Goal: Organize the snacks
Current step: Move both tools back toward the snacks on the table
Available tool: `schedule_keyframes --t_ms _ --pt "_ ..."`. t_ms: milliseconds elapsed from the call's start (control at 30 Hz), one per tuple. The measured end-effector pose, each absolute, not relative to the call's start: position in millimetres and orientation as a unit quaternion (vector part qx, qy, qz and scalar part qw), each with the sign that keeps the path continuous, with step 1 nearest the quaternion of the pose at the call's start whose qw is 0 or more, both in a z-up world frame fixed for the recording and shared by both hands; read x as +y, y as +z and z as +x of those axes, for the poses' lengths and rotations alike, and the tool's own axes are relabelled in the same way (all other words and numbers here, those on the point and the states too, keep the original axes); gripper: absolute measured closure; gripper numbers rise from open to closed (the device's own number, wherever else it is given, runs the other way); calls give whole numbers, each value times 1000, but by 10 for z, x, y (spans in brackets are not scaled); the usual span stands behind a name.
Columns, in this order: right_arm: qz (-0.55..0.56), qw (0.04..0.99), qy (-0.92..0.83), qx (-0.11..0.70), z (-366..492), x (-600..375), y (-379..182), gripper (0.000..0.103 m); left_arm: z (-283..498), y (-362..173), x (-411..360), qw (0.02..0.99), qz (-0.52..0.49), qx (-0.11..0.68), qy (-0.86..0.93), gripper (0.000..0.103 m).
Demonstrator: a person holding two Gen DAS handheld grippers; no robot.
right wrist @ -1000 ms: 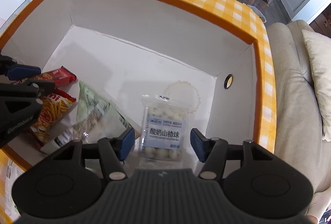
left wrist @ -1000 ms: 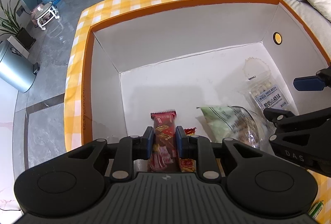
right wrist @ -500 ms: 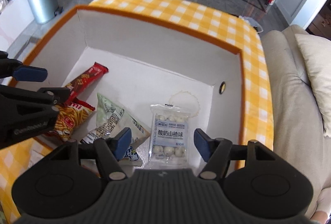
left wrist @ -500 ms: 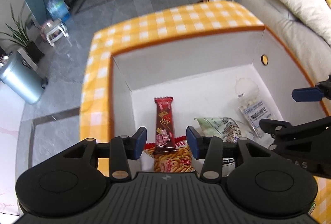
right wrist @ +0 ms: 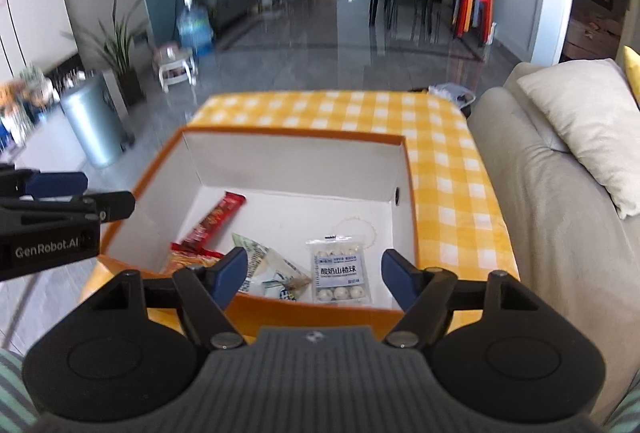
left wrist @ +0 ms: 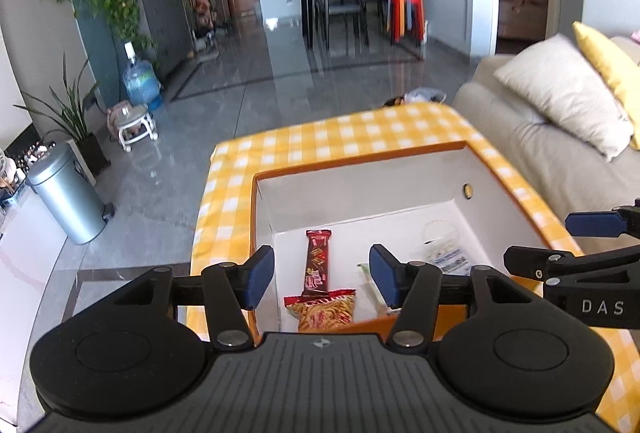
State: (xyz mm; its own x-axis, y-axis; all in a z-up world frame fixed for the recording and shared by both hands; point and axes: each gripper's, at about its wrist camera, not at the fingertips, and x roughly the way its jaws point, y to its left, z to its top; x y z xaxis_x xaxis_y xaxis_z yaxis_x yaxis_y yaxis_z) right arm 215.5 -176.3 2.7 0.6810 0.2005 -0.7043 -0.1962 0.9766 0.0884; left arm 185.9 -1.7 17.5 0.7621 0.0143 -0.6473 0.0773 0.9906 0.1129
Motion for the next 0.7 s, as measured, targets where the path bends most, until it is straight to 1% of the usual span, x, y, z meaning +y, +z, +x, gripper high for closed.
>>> schedule_keyframes --t_ms 167,400,567,700 --pt "19 923 102 370 1783 -1893 84 31 1528 216 -12 943 51 329 -25 34" --pt "26 928 88 360 1281 -2009 -11 32 1152 129 -2 944 35 326 -30 33" --pt "7 923 86 375 997 -2043 -89 32 926 22 -35 937 27 346 -39 28" --pt "-4 912 82 402 901 -2078 -176 32 824 -112 -32 924 13 380 -41 28"
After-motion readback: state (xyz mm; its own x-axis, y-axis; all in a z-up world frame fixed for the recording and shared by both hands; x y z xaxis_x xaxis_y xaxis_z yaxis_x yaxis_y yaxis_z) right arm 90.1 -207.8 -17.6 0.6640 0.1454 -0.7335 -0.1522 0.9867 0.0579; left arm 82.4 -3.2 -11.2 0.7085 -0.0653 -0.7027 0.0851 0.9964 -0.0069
